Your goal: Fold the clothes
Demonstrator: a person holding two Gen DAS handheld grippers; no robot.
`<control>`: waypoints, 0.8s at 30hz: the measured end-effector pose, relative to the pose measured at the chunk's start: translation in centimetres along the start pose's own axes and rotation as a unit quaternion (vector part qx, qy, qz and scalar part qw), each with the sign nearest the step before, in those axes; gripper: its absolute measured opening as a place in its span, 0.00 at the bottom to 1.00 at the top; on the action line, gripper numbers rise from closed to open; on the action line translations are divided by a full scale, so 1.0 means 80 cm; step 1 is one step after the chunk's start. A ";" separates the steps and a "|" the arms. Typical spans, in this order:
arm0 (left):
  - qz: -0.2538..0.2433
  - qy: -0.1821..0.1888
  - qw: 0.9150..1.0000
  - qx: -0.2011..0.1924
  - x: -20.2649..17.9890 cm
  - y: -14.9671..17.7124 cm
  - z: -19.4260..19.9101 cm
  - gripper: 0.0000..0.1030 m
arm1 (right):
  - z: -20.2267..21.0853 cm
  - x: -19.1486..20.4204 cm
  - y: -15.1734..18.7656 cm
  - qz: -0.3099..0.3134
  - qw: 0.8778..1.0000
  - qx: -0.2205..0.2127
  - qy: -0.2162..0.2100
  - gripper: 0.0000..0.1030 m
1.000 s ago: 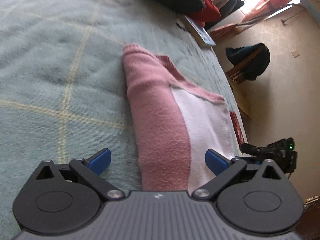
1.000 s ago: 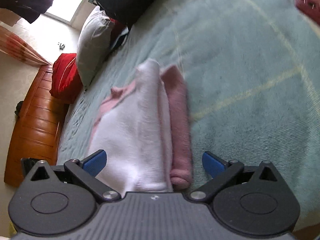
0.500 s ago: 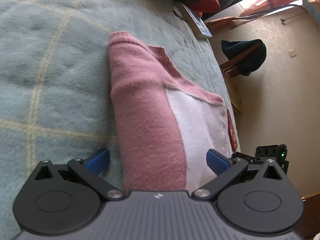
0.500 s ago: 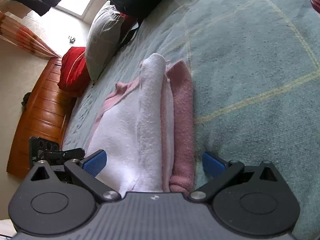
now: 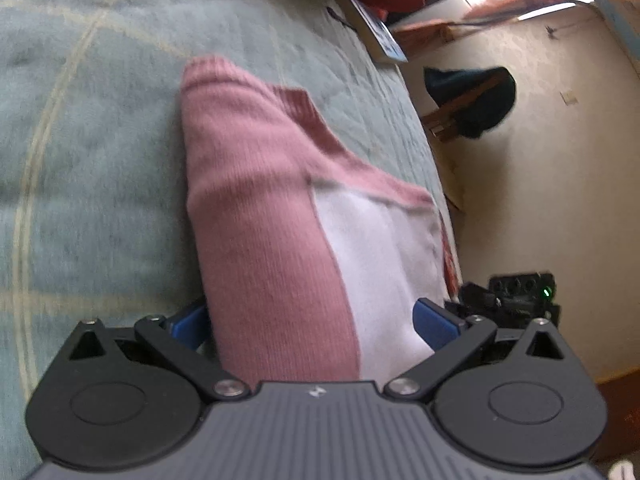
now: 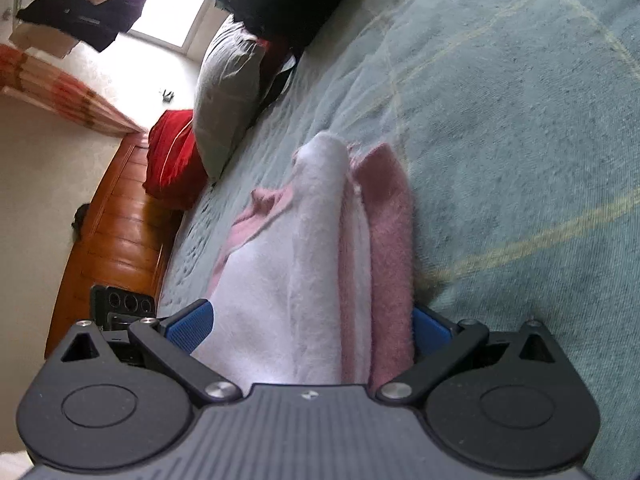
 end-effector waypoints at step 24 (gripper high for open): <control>0.056 0.072 0.996 0.008 0.009 -0.031 -0.024 0.99 | -0.039 0.003 -0.011 -0.047 0.994 0.054 -0.079 1.00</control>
Point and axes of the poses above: each gripper's, at about its wrist camera, not at the fingertips, and z roughly against the way its jaws point, x to its left, y to its underside, the point moved 9 cm from there along -z, roughly the way its jaws point, and after that the axes turned 1 degree about y, right-handed, at the moved point
